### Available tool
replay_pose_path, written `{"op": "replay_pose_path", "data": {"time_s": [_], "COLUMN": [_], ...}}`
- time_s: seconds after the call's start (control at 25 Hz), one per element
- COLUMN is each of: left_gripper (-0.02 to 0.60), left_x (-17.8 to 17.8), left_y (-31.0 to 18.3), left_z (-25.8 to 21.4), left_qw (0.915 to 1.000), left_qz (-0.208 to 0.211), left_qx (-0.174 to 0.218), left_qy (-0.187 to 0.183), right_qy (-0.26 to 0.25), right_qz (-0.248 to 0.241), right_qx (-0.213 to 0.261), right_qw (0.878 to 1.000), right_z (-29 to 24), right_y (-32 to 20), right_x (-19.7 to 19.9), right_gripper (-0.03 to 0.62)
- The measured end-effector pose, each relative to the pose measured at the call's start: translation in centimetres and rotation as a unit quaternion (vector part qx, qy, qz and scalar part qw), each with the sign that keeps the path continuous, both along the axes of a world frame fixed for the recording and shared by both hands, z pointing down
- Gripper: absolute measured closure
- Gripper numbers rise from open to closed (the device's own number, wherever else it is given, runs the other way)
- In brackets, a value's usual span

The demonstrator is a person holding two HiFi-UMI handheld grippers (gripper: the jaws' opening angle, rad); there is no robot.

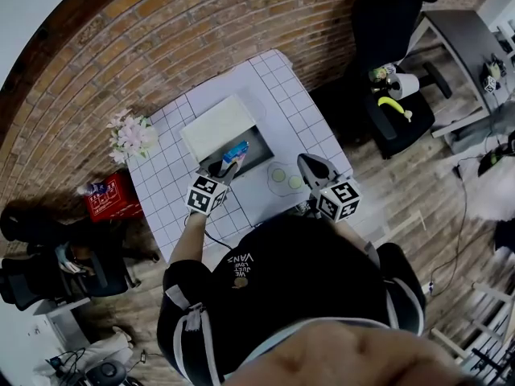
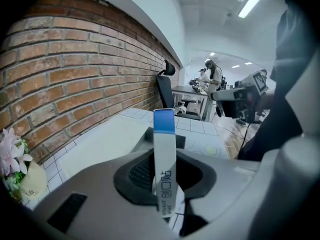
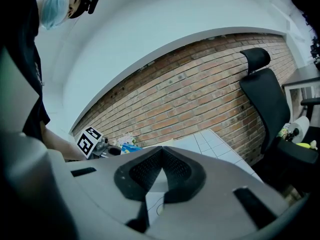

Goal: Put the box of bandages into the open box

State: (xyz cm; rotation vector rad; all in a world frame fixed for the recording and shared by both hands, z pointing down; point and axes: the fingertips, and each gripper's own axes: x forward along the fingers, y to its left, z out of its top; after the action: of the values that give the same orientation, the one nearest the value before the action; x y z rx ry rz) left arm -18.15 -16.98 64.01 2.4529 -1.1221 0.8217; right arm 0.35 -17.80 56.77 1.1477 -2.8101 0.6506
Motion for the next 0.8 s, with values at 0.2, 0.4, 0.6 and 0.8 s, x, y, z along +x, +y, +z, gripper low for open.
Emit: {"op": "replay_pose_path", "data": {"time_s": [0.2,0.4,0.6,0.8], "left_gripper": [0.5,0.5,0.5,0.5], "left_x": [0.3,0.6,1.5,2.1], "left_y": [0.1,0.3,0.6,1.0], "left_z": [1.0,2.0,2.8,3.7], "left_qw": [0.9986,0.9945,0.989,0.9806], "left_qz": [0.037,0.076,0.111,0.15], "left_qx": [-0.028,-0.046,-0.068,-0.099], "left_qy": [-0.023,-0.057,-0.071,-0.078], "right_qy": [0.002,0.004,0.005,0.007], "right_qz": [0.003,0.002,0.007,0.011], "right_qx": [0.001,-0.004,-0.005,-0.002], "right_qw": [1.0,1.0,1.0,1.0], "right_z": [0.3,0.3,0.3,0.2], "right_y": [-0.2,0.0,0.0,-0.3], "right_x": [0.3,0.5,0.9,1.2], "right_gripper": [0.597,0.597,0.597,0.597]}}
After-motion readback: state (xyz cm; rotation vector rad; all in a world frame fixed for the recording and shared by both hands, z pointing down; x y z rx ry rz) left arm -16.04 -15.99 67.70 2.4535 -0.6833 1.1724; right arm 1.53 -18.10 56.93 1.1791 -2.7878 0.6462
